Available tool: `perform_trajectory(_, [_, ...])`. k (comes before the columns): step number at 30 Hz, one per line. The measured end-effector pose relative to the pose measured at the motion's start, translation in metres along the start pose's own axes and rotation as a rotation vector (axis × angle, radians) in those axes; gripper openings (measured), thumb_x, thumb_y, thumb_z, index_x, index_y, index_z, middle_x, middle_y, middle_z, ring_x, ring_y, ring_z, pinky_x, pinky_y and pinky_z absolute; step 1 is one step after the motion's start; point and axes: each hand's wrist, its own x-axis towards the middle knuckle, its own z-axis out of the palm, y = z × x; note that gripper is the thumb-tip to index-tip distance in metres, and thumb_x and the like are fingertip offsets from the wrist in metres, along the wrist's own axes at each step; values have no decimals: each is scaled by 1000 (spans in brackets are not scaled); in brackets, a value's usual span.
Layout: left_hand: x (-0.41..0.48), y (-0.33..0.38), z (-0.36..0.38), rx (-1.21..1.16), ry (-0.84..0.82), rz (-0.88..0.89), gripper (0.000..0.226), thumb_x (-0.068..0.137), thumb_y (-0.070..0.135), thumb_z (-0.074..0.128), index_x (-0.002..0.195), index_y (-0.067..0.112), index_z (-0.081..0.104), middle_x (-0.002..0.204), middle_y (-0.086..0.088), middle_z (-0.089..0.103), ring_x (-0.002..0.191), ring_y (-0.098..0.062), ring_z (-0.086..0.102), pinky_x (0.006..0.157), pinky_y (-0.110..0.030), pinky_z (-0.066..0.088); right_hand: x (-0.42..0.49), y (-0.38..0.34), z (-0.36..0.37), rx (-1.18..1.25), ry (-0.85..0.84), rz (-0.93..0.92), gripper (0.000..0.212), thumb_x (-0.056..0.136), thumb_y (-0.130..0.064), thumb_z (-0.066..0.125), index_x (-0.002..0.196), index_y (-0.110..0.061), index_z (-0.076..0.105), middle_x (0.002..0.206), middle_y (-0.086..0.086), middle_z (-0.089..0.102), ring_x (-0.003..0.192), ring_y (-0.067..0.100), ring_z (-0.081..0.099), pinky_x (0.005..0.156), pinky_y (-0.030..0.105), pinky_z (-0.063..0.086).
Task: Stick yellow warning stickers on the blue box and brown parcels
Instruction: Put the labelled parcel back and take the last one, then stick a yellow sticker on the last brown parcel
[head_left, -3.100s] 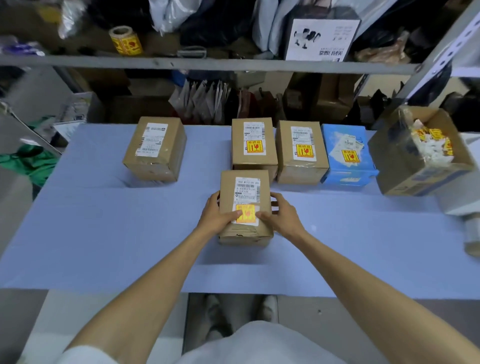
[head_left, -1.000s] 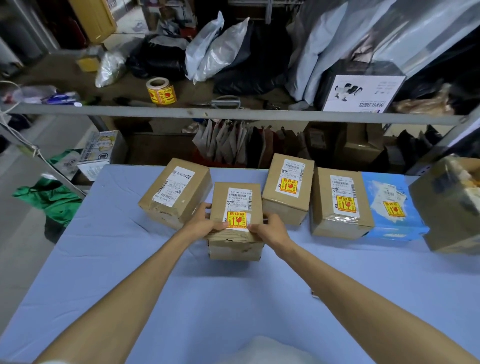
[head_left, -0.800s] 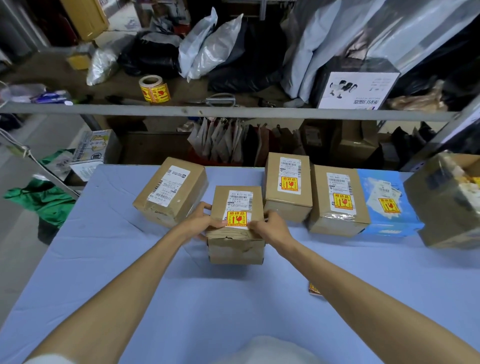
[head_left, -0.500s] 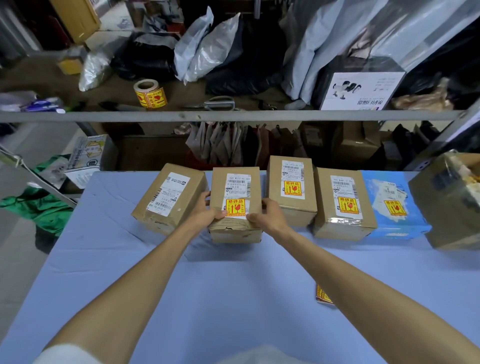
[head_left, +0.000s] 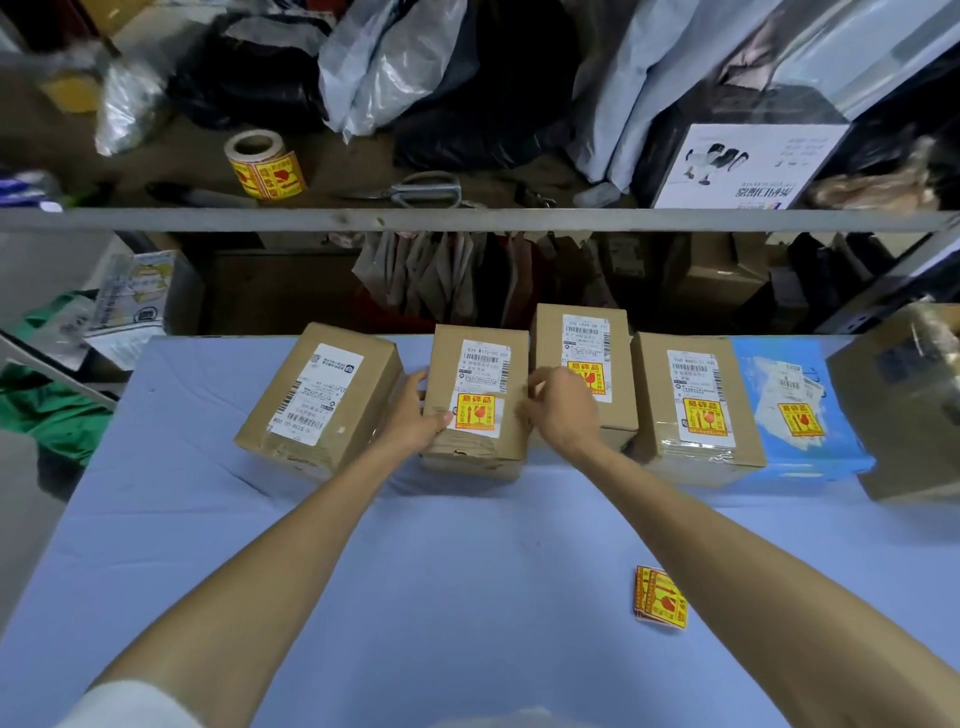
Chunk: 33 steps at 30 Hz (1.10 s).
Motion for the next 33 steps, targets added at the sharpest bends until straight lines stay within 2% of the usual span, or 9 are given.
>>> perform_trajectory(2, [-4, -3, 4, 51, 20, 0, 68, 89, 9, 63, 145, 21, 27, 139, -4, 49, 120, -23, 51, 95, -41, 49, 6, 17, -3, -226, 42, -52, 49, 82, -33, 67, 124, -11, 55, 125, 15, 54, 116, 30, 46, 88, 39, 46])
perform_trajectory(4, [-6, -4, 6, 49, 53, -18, 67, 90, 10, 62, 146, 19, 26, 141, -6, 48, 124, -25, 50, 103, -46, 43, 6, 35, -4, -343, -89, -55, 70, 88, -54, 52, 146, -23, 28, 151, 16, 26, 138, 36, 21, 107, 47, 30])
perform_trajectory(6, [-7, -3, 9, 40, 76, -40, 67, 90, 9, 62, 146, 16, 26, 143, -7, 46, 126, -26, 48, 106, -45, 41, 5, 49, -4, -394, -154, -96, 76, 89, -65, 39, 151, -30, 12, 159, 13, 8, 145, 36, 6, 116, 50, 18])
perform_trajectory(8, [-8, -2, 12, 55, 98, -52, 63, 90, 9, 62, 144, 15, 29, 143, -7, 46, 127, -26, 48, 105, -40, 40, 3, 55, -6, -428, -190, -140, 82, 86, -71, 37, 152, -32, 8, 161, 13, 5, 148, 32, 2, 119, 47, 15])
perform_trajectory(12, [-14, -2, 15, 93, 130, -79, 58, 91, 9, 61, 142, 15, 32, 142, -6, 46, 128, -25, 46, 98, -35, 38, -14, 57, -12, -468, -228, -173, 90, 80, -72, 47, 152, -34, 10, 161, 10, 8, 148, 31, 6, 119, 43, 16])
perform_trajectory(22, [-21, -8, 12, 99, 96, -84, 62, 88, 13, 65, 141, 14, 33, 143, -6, 45, 129, -25, 46, 104, -39, 37, -31, 48, -16, -403, -258, -136, 89, 78, -62, 59, 150, -29, 18, 159, 12, 13, 145, 37, 10, 116, 49, 23])
perform_trajectory(27, [-20, -2, -15, 229, 119, 51, 62, 80, 13, 73, 135, 10, 45, 135, -10, 51, 120, -26, 52, 101, -42, 44, -36, 7, -14, -346, -153, -277, 56, 78, -38, 65, 124, -9, 50, 132, 13, 49, 120, 33, 43, 97, 42, 42])
perform_trajectory(31, [-19, -5, -60, 399, 248, 112, 31, 84, 13, 64, 114, 13, 60, 116, -8, 62, 104, -26, 61, 91, -41, 50, -45, -50, 4, -300, -210, -452, 46, 85, -26, 59, 126, -6, 51, 131, 11, 49, 120, 30, 43, 91, 42, 46])
perform_trajectory(33, [-17, -14, -81, 490, 284, 93, 35, 84, 10, 60, 119, 13, 58, 125, -10, 57, 112, -28, 55, 97, -40, 46, -50, -77, 19, -290, -279, -502, 36, 84, -19, 56, 117, -3, 53, 123, 14, 50, 115, 32, 45, 81, 40, 47])
